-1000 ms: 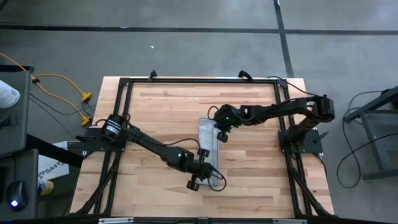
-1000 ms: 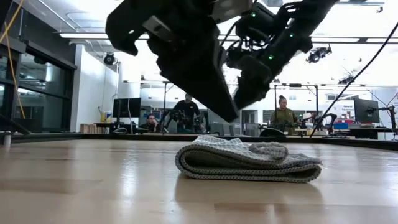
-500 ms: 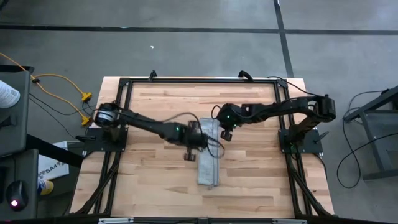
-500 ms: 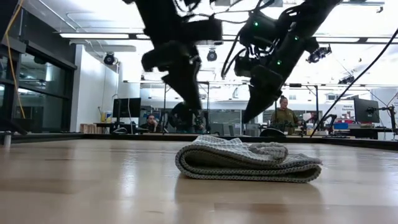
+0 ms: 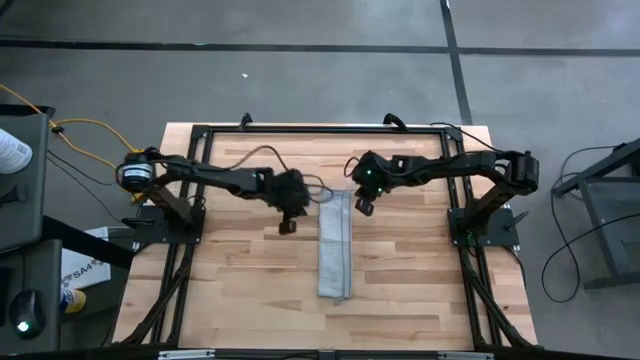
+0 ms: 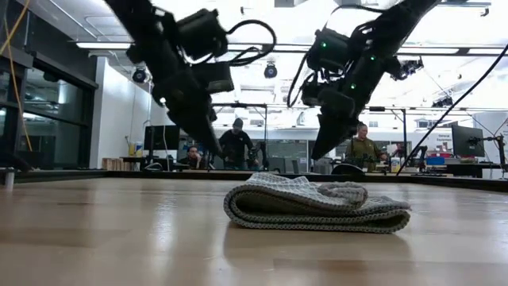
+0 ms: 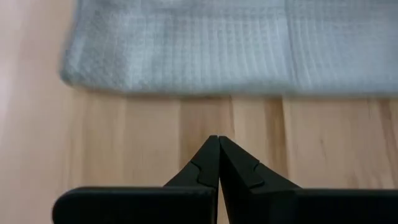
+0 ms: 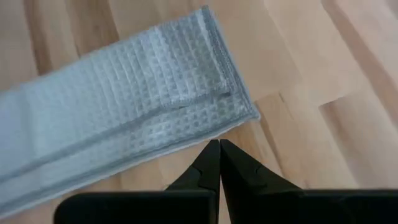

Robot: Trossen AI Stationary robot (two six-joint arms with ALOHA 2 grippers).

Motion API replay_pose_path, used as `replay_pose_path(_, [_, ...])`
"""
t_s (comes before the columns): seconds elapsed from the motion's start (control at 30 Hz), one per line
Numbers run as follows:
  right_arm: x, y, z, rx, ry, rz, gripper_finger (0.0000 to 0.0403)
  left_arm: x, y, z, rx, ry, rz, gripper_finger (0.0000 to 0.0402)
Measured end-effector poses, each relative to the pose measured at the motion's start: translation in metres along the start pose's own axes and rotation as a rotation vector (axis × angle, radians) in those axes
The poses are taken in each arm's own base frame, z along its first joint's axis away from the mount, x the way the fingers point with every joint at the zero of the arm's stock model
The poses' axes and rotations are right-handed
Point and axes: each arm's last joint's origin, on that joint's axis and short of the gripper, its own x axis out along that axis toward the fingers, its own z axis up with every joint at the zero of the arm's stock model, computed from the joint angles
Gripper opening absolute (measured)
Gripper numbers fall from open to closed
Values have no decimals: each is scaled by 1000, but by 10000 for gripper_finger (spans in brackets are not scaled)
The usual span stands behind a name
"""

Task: Fold microfiber towels
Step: Fold the gray towel

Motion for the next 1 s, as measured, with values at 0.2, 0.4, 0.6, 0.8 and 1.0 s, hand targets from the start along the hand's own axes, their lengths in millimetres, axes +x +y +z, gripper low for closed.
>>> replay_pose_path(0.2, [-4, -24, 8, 153, -43, 152, 2, -12, 35, -19, -94, -92, -118, 0])
replay_pose_path(0.4, [-8, -42, 7, 250, -29, 232, 2, -22, 71, -25, -137, -164, -171, 0])
replay_pose_path(0.6, [-9, -52, 6, 257, -41, 224, 2, -16, 93, -47, -237, -248, -292, 0])
replay_pose_path(0.8, [-4, -60, -9, 286, -11, 236, 2, -10, 95, -60, -318, -337, -342, 0])
replay_pose_path(1.0, [-1, -70, -18, 329, -62, 252, 2, -11, 96, -57, -369, -370, -345, 0])
